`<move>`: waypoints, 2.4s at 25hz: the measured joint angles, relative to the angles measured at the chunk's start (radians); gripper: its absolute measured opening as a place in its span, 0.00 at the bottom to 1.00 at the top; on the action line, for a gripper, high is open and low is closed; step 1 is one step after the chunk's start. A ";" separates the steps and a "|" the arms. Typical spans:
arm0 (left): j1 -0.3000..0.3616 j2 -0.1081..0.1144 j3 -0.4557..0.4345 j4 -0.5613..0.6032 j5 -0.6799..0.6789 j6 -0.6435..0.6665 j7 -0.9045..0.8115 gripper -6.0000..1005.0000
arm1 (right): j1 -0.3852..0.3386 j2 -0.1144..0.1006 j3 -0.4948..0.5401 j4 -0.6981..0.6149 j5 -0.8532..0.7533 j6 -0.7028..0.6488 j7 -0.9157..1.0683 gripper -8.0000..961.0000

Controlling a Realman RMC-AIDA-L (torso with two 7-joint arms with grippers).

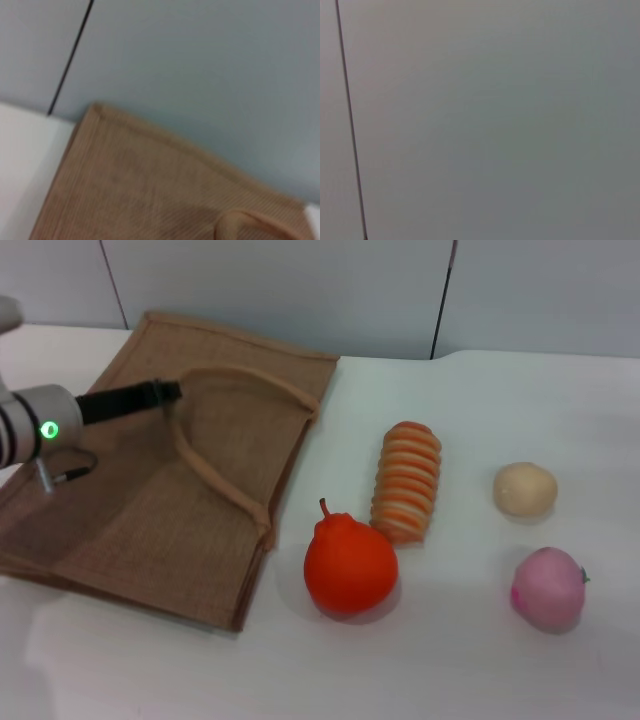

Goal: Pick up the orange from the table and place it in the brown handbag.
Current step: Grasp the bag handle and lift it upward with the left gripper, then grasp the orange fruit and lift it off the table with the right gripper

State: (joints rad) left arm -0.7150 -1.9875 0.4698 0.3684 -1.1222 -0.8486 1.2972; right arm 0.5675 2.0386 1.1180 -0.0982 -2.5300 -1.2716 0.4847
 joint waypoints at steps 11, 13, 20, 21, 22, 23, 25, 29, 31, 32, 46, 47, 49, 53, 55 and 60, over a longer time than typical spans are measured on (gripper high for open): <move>0.137 0.003 0.000 0.050 -0.375 -0.271 0.193 0.13 | 0.006 -0.004 -0.051 0.002 -0.084 -0.020 0.000 0.84; 0.149 0.005 0.000 0.049 -0.403 -0.297 0.204 0.13 | 0.020 -0.011 -0.102 0.000 -0.156 -0.051 0.000 0.84; 0.164 0.011 -0.001 0.048 -0.451 -0.366 0.212 0.12 | 0.072 -0.024 -0.229 -0.019 -0.316 -0.132 0.035 0.84; 0.165 0.012 -0.002 0.047 -0.453 -0.373 0.213 0.12 | 0.086 -0.027 -0.254 -0.029 -0.339 -0.145 0.057 0.84; 0.165 0.012 -0.002 0.047 -0.455 -0.381 0.215 0.12 | 0.103 -0.028 -0.291 -0.049 -0.353 -0.162 0.081 0.84; 0.165 0.012 -0.002 0.047 -0.456 -0.388 0.217 0.12 | 0.122 -0.029 -0.331 -0.074 -0.362 -0.185 0.108 0.84; 0.163 0.012 -0.002 0.047 -0.463 -0.404 0.224 0.12 | 0.149 -0.029 -0.410 -0.119 -0.365 -0.229 0.152 0.84; 0.163 0.011 -0.003 0.045 -0.486 -0.431 0.249 0.12 | 0.195 -0.025 -0.585 -0.176 -0.366 -0.296 0.236 0.84; 0.164 0.010 -0.004 0.035 -0.504 -0.447 0.268 0.12 | 0.215 -0.022 -0.656 -0.176 -0.366 -0.298 0.268 0.84; 0.164 0.010 -0.004 0.029 -0.511 -0.455 0.276 0.12 | 0.224 -0.020 -0.685 -0.173 -0.366 -0.296 0.278 0.84; 0.159 0.008 -0.011 0.003 -0.552 -0.593 0.352 0.12 | 0.315 -0.015 -0.924 -0.055 -0.366 -0.105 0.380 0.84; 0.160 0.008 -0.011 0.003 -0.555 -0.601 0.352 0.12 | 0.320 -0.015 -0.939 -0.049 -0.366 -0.092 0.390 0.84; 0.161 0.008 -0.011 0.003 -0.559 -0.616 0.352 0.12 | 0.329 -0.015 -0.967 -0.034 -0.366 -0.068 0.405 0.84; 0.161 0.007 -0.011 0.002 -0.566 -0.645 0.352 0.12 | 0.344 -0.015 -0.998 -0.006 -0.366 -0.027 0.416 0.84; 0.160 0.006 -0.011 -0.001 -0.570 -0.657 0.352 0.12 | 0.352 -0.015 -1.011 0.006 -0.366 -0.011 0.423 0.84; 0.158 0.006 -0.011 -0.006 -0.571 -0.682 0.352 0.12 | 0.374 -0.015 -1.050 0.039 -0.366 0.058 0.451 0.84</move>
State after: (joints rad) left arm -0.5573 -1.9818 0.4587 0.3623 -1.6932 -1.5302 1.6491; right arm 0.9415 2.0234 0.0675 -0.0594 -2.8961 -1.2140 0.9352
